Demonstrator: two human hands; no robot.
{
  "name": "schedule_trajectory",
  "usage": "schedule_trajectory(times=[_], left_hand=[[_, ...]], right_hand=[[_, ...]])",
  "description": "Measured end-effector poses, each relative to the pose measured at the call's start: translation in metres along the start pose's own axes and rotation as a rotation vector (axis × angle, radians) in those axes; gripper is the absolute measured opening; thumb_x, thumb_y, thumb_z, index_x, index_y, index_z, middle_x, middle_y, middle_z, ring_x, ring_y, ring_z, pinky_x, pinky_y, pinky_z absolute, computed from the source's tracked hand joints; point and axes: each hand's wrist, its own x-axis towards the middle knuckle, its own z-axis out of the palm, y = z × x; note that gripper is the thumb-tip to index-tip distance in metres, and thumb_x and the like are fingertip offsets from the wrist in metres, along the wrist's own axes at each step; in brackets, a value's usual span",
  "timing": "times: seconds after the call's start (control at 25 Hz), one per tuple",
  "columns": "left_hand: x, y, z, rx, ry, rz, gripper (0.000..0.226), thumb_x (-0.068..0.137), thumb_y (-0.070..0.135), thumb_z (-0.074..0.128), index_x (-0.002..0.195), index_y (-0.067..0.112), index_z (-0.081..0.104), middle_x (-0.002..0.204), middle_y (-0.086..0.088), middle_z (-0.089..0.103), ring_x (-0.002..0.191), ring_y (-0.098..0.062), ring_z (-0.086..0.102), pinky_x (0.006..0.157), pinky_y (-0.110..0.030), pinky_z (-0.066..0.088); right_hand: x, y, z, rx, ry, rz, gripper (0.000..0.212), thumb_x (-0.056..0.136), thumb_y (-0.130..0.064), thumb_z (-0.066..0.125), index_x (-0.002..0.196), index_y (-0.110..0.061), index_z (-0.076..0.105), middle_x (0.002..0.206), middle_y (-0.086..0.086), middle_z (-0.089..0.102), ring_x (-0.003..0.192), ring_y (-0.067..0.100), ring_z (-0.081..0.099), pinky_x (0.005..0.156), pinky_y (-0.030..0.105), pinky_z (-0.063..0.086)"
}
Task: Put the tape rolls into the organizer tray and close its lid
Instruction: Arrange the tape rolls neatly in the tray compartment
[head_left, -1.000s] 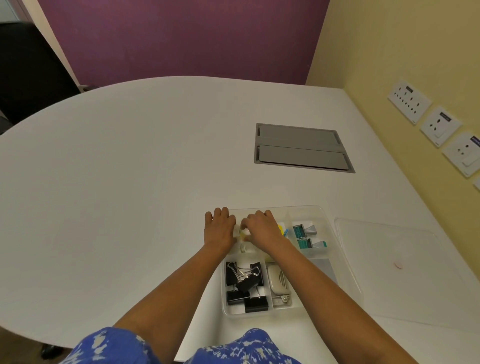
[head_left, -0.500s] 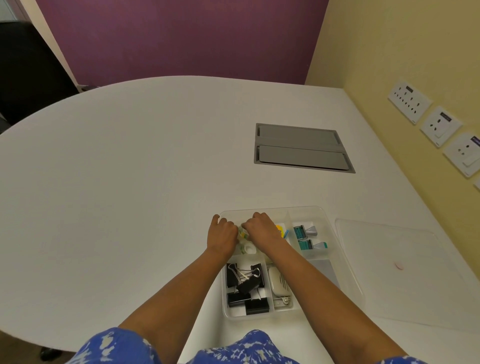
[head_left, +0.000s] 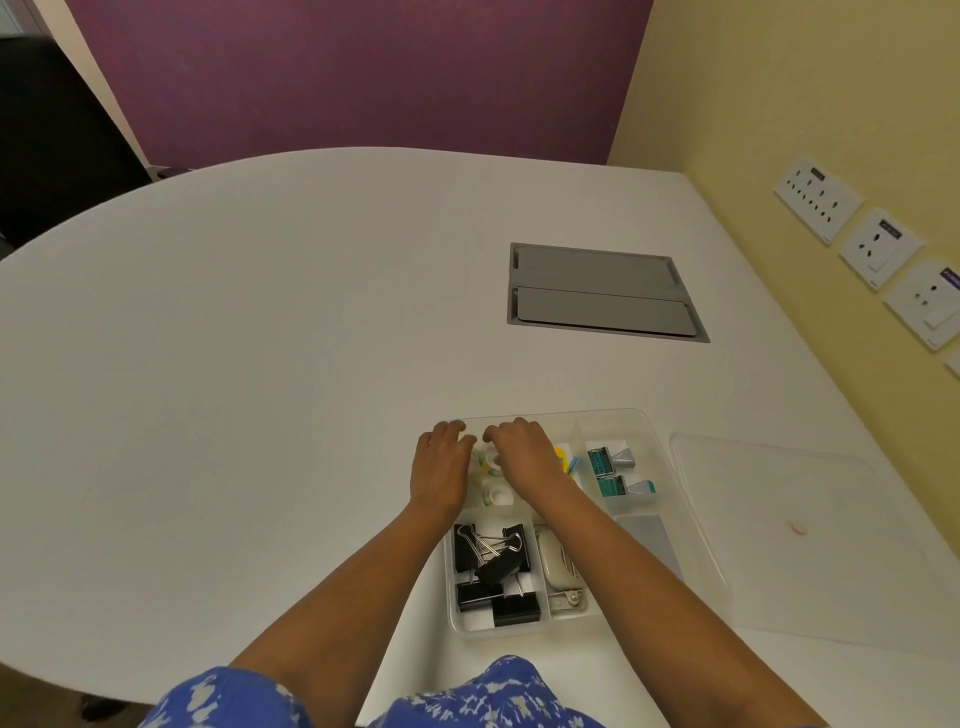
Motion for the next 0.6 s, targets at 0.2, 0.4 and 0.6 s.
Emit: schedule_trajectory(times=[0.2, 0.4, 0.6], left_hand=[[-0.01, 0.001, -0.006, -0.313, 0.075, -0.34, 0.048, 0.09, -0.001, 0.05, 0.136, 0.006, 0.041, 0.135, -0.015, 0.044, 0.118, -0.03, 0.047, 0.088, -0.039, 0.048], [-0.006, 0.006, -0.013, -0.407, 0.06, -0.4, 0.037, 0.091, -0.003, 0.046, 0.127, 0.001, 0.049, 0.126, -0.017, 0.047, 0.106, -0.032, 0.055, 0.082, -0.038, 0.048], [0.005, 0.006, -0.016, -0.409, 0.025, -0.399, 0.037, 0.091, -0.005, 0.047, 0.128, -0.002, 0.048, 0.127, -0.017, 0.048, 0.105, -0.032, 0.056, 0.078, -0.032, 0.043]], right_hand=[[-0.007, 0.021, -0.007, 0.187, 0.102, 0.133, 0.031, 0.092, -0.005, 0.055, 0.123, -0.008, 0.056, 0.118, 0.014, 0.065, 0.11, 0.03, 0.055, 0.087, 0.036, 0.043], [-0.015, 0.035, -0.008, 0.233, 0.109, 0.223, 0.03, 0.092, -0.01, 0.056, 0.122, -0.01, 0.057, 0.118, 0.013, 0.065, 0.109, 0.029, 0.055, 0.086, 0.036, 0.045], [-0.022, 0.042, -0.006, 0.276, 0.091, 0.284, 0.03, 0.092, -0.01, 0.056, 0.121, -0.009, 0.058, 0.12, 0.013, 0.065, 0.112, 0.03, 0.054, 0.09, 0.037, 0.045]])
